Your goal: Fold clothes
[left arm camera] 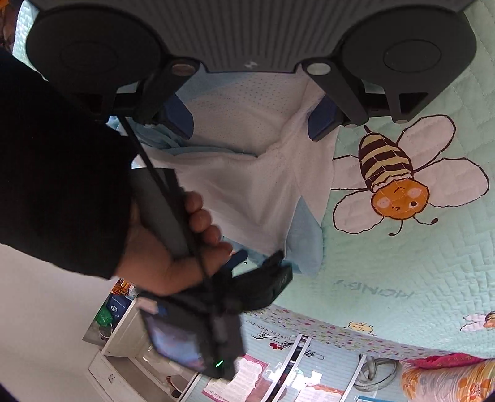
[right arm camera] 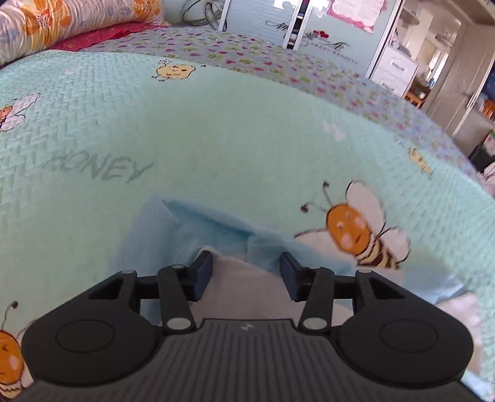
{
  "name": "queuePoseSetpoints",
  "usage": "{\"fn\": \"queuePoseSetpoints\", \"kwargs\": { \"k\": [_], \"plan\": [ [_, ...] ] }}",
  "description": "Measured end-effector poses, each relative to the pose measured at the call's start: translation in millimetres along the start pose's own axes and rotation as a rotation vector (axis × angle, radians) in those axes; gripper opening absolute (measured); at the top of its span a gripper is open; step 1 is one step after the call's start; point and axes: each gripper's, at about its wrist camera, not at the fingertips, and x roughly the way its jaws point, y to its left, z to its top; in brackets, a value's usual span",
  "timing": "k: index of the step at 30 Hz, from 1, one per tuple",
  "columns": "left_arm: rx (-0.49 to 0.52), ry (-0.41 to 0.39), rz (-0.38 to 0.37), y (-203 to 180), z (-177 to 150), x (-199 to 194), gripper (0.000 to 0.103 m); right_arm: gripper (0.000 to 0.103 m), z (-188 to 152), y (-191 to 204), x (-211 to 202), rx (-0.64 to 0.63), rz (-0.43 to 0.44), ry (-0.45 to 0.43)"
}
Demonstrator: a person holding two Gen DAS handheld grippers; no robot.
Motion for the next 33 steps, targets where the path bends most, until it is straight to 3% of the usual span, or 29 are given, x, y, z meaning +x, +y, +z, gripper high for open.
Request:
{"fn": "queuePoseSetpoints", "kwargs": {
  "k": [3, 5, 6, 8, 12, 16, 19, 20, 22, 26, 29, 30, 33],
  "plan": [
    [-0.018, 0.005, -0.006, 1, 1, -2, 0.084, 0.06, -3, -11, -20, 0.026, 0.02, -0.052],
    [-0.023, 0.005, -0.011, 2, 1, -4, 0.084, 0.063, -10, -19, -10, 0.022, 0.023, -0.013],
    [-0.021, 0.005, -0.012, 3, 1, -4, 0.084, 0.061, -15, -21, 4, -0.003, 0.03, 0.057],
    [-0.019, 0.005, -0.014, 4, 1, -6, 0.084, 0.058, -19, -42, 2, 0.066, 0.029, 0.058],
    [-0.06, -0.002, -0.025, 8, 4, -10, 0.084, 0.059, -35, -101, -55, 0.3, 0.147, -0.092],
    [-0.069, -0.057, -0.086, 6, 4, -20, 0.084, 0.058, -63, -144, -73, 0.375, 0.068, -0.084],
    [-0.03, -0.111, -0.128, -4, 3, -27, 0.084, 0.044, -71, -161, -57, 0.475, 0.083, -0.041],
    [-0.011, -0.119, -0.137, -8, 3, -27, 0.085, 0.039, -71, -155, -46, 0.471, 0.108, -0.012],
    [0.02, -0.113, -0.151, -15, 2, -23, 0.086, 0.039, -69, -138, -21, 0.433, 0.164, 0.055],
    [0.056, -0.07, -0.1, -20, -4, -16, 0.086, 0.041, -52, -96, -5, 0.18, 0.072, 0.065],
    [0.032, -0.062, -0.105, -19, -3, -17, 0.086, 0.044, -41, -115, -28, 0.182, 0.078, -0.031],
    [0.025, -0.06, -0.114, -18, -3, -18, 0.086, 0.052, -40, -126, -32, 0.193, 0.064, -0.044],
    [0.027, -0.049, -0.112, -15, -6, -15, 0.086, 0.058, -48, -166, -21, 0.242, 0.002, 0.008]
  ]
}}
